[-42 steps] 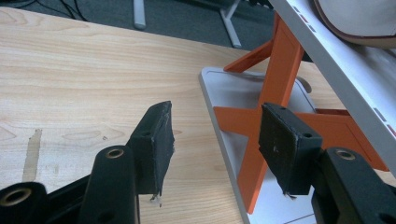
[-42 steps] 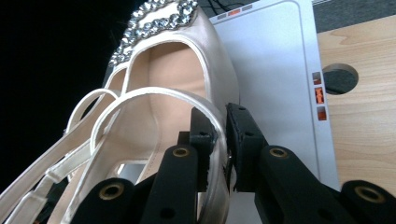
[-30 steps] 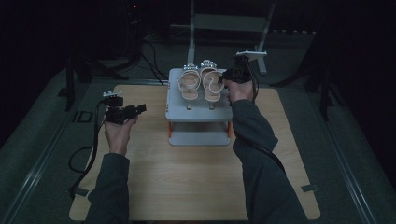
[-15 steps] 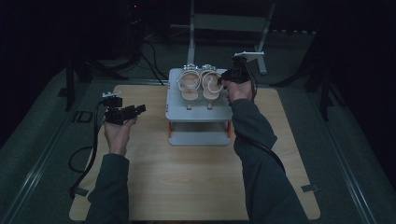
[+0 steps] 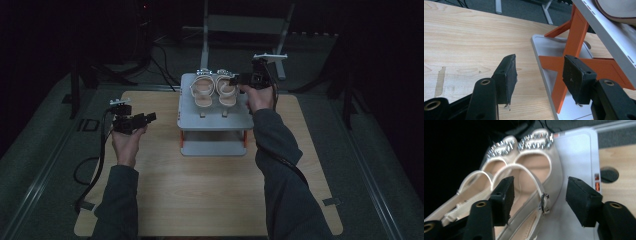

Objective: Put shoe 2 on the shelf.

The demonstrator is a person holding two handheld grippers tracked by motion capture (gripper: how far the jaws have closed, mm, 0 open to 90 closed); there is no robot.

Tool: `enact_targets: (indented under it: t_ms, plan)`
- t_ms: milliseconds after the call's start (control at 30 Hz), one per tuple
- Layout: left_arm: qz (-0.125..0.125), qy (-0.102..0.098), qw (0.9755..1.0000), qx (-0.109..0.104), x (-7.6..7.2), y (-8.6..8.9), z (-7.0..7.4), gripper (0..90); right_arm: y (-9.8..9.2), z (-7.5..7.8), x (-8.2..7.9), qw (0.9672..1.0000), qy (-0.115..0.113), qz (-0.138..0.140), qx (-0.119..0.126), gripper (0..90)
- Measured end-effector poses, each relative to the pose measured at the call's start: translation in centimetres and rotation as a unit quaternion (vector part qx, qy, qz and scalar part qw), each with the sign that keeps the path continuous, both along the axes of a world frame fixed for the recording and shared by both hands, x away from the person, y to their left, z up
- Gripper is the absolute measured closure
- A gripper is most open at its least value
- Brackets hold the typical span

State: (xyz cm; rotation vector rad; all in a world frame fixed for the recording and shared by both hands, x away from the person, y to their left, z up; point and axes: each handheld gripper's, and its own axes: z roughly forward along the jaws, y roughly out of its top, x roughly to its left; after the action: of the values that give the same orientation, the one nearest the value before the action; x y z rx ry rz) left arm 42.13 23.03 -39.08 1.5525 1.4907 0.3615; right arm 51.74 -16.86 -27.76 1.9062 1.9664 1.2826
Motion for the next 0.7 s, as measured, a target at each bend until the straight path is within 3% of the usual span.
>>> enact_targets:
  t_ms: [333,500,700]
  plan:
    - [-0.001,0.001,1.0,0.0,0.1,-0.2,-0.2,45.1,-1.6,2.0,-1.6,0.9967,-0.075,0.009,0.028,36.6]
    - [0.0,0.001,1.0,0.002,0.1,-0.1,-0.2,45.0,-2.8,2.0,-2.0,0.9964,-0.082,0.005,0.019,37.3]
    - [-0.001,0.003,1.0,0.002,0.3,-0.3,-0.3,44.9,-4.6,0.9,-1.9,0.9973,-0.072,-0.007,0.012,37.5]
